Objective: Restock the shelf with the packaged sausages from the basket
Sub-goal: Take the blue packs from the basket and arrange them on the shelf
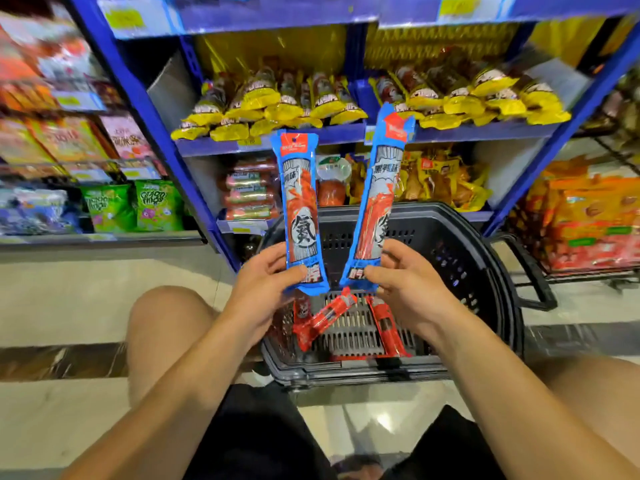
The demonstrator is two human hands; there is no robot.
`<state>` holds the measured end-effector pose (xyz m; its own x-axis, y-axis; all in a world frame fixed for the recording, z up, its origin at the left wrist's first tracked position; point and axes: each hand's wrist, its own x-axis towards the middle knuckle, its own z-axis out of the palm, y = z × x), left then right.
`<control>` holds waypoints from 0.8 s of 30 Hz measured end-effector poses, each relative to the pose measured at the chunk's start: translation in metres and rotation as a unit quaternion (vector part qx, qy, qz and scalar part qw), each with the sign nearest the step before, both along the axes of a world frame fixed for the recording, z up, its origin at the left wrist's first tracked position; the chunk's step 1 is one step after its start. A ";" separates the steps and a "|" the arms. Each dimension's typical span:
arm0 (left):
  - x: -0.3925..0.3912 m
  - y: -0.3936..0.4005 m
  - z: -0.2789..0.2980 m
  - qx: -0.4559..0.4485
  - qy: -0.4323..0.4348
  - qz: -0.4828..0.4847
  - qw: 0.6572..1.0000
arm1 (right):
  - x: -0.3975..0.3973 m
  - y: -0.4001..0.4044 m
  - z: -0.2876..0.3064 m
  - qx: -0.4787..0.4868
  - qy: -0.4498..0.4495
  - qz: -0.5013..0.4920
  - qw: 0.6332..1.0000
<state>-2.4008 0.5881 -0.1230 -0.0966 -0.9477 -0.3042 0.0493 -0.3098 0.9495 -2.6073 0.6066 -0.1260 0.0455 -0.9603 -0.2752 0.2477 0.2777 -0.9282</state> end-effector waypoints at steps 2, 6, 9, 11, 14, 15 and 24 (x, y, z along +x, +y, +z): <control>0.005 -0.003 0.019 -0.037 -0.004 0.011 0.999 | 0.007 -0.003 0.025 -0.033 0.039 -0.014 0.999; 0.013 -0.009 0.060 -0.102 -0.003 0.021 0.995 | 0.014 -0.009 0.067 -0.080 0.112 -0.021 0.990; 0.021 -0.014 0.091 -0.151 -0.009 0.029 0.988 | 0.017 -0.016 0.094 -0.124 0.161 -0.023 0.979; 0.028 -0.020 0.110 -0.182 -0.017 0.031 0.983 | 0.021 -0.024 0.115 -0.155 0.195 -0.035 0.968; 0.039 -0.032 0.136 -0.229 -0.017 0.043 0.972 | 0.025 -0.038 0.148 -0.200 0.215 -0.042 0.955; 0.043 -0.036 0.145 -0.244 -0.025 0.053 0.968 | 0.025 -0.044 0.157 -0.206 0.216 -0.044 0.953; 0.082 -0.080 0.208 -0.249 -0.044 0.146 0.956 | 0.032 -0.099 0.213 -0.214 0.222 -0.083 0.948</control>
